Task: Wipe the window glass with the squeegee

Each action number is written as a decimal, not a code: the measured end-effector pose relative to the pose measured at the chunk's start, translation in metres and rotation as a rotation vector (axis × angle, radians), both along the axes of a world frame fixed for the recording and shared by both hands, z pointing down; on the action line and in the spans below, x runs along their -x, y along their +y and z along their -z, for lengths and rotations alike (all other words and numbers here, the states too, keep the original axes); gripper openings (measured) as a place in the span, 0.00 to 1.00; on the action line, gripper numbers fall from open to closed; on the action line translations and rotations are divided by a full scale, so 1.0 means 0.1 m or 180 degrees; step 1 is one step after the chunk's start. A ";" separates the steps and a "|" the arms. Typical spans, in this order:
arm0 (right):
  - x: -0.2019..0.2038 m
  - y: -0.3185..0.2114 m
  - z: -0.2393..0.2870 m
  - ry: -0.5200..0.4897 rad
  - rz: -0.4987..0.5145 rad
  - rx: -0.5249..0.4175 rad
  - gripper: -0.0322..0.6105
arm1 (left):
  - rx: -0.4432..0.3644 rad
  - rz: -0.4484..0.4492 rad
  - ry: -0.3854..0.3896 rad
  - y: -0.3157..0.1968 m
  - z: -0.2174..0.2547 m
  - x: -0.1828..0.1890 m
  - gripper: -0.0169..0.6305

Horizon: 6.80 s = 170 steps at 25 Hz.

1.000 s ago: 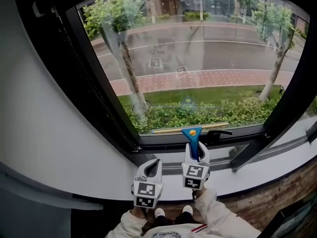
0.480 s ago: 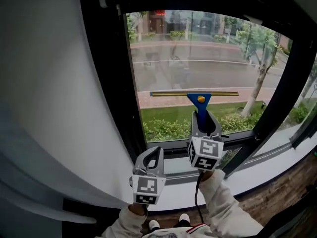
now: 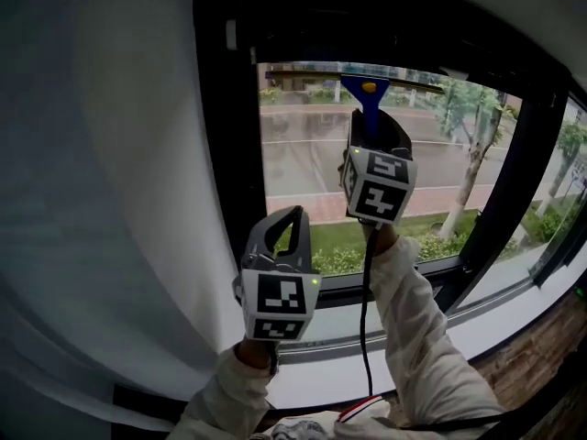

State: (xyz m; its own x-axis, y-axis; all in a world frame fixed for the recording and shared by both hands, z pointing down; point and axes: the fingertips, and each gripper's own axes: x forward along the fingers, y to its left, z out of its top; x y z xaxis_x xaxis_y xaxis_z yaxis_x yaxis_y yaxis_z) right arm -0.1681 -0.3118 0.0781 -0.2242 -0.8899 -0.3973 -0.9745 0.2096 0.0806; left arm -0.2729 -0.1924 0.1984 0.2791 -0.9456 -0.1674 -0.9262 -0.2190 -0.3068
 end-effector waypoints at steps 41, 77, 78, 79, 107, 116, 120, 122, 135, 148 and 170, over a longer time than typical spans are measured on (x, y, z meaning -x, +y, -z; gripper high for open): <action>0.22 -0.48 -0.89 0.0453 -0.0257 0.0169 0.26 | 0.0602 -0.0083 0.0069 -0.33 -1.04 -0.14 0.03; 0.15 -0.41 -3.13 0.0662 -0.0444 0.1147 0.26 | 0.1553 -0.0476 0.0154 -0.05 -2.74 -0.47 0.03; 0.15 -0.41 -3.21 0.0669 -0.0453 0.1169 0.26 | 0.1578 -0.0482 0.0145 -0.04 -2.78 -0.48 0.03; 0.16 -0.41 -3.28 0.0671 -0.0459 0.1186 0.26 | 0.1602 -0.0485 0.0137 -0.03 -2.82 -0.48 0.03; 0.15 -0.22 -5.01 0.0820 -0.0491 0.2002 0.26 | 0.2344 -0.0490 0.0000 0.17 -3.80 -0.49 0.03; 0.16 -0.20 -5.45 0.0878 -0.0434 0.2294 0.26 | 0.2520 -0.0468 0.0054 0.22 -4.06 -0.47 0.03; 0.17 -0.19 -5.51 0.0809 -0.0391 0.2405 0.26 | 0.2540 -0.0441 0.0085 0.23 -4.09 -0.44 0.03; 0.18 -0.18 -5.54 0.0783 -0.0367 0.2472 0.26 | 0.2550 -0.0436 0.0100 0.23 -4.11 -0.43 0.03; 0.16 -0.11 -5.86 0.0944 -0.0331 0.2833 0.26 | 0.2602 -0.0431 0.0127 0.30 -4.16 -0.40 0.03; -0.51 0.86 -5.23 0.0533 -0.0233 0.2716 0.25 | 0.2315 -0.0615 0.0494 0.74 -4.04 -0.32 0.03; -3.42 4.05 -4.61 0.0137 0.0741 0.2323 0.25 | 0.1539 0.0048 0.0567 3.18 -3.30 -2.58 0.03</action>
State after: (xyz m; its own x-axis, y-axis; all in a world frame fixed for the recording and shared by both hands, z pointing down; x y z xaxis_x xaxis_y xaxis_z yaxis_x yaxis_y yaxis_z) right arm 0.1736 0.0936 0.5394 -0.4399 -0.8512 0.2863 -0.8979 0.4236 -0.1200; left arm -0.0148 0.1258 0.5289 0.2717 -0.9303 0.2463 -0.9591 -0.2829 -0.0108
